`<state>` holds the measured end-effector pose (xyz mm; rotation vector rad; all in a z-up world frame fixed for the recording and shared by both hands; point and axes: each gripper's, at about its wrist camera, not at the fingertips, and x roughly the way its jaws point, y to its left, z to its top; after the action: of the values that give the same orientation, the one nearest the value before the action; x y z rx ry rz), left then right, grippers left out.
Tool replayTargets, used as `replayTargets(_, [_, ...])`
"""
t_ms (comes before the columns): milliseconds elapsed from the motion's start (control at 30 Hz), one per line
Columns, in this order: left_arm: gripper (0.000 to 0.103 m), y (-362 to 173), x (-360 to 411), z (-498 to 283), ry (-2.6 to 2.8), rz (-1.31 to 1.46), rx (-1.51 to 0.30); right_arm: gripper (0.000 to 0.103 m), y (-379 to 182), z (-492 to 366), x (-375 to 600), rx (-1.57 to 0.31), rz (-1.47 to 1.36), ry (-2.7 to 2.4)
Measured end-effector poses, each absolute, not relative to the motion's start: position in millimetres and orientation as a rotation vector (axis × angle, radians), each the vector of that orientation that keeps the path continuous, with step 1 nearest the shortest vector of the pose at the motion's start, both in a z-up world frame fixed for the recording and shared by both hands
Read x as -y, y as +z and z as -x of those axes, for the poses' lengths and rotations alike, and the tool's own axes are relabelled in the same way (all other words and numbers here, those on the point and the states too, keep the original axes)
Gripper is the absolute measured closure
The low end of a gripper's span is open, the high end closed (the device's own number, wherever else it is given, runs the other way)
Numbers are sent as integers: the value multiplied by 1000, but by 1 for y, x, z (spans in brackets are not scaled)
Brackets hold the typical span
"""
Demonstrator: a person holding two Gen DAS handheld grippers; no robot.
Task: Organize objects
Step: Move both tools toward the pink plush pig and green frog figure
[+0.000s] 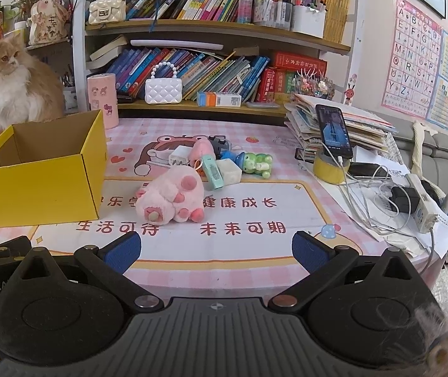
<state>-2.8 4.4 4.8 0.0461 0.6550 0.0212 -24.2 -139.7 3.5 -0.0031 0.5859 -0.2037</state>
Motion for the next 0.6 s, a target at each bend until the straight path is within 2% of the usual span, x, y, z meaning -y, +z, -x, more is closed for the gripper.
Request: replayTargets(600, [0, 4, -8, -2, 19, -26, -661, 0, 2, 22, 139, -586, 7, -201])
